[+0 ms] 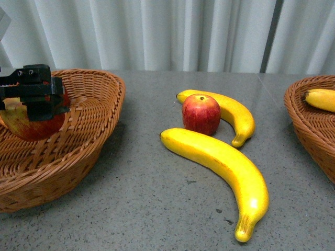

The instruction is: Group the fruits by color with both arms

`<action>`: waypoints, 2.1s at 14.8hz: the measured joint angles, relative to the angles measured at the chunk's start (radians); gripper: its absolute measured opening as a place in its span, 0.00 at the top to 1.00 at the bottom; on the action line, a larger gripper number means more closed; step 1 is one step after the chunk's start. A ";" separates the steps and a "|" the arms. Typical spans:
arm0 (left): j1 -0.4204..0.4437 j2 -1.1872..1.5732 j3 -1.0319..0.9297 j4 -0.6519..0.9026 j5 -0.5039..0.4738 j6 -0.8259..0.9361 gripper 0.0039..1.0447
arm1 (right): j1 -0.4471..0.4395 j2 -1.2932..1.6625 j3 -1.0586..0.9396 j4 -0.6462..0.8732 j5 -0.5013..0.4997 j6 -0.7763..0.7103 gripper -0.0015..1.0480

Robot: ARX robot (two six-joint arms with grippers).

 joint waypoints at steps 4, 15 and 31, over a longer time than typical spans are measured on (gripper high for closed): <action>0.003 0.018 -0.012 0.001 0.030 0.032 0.37 | 0.000 0.000 0.000 0.000 0.000 0.000 0.06; -0.229 0.124 0.291 -0.045 0.092 0.248 0.06 | 0.000 0.000 0.000 0.000 0.000 0.000 0.06; -0.343 0.625 0.698 -0.174 0.234 0.316 0.06 | 0.000 0.000 0.000 0.000 0.000 0.000 0.06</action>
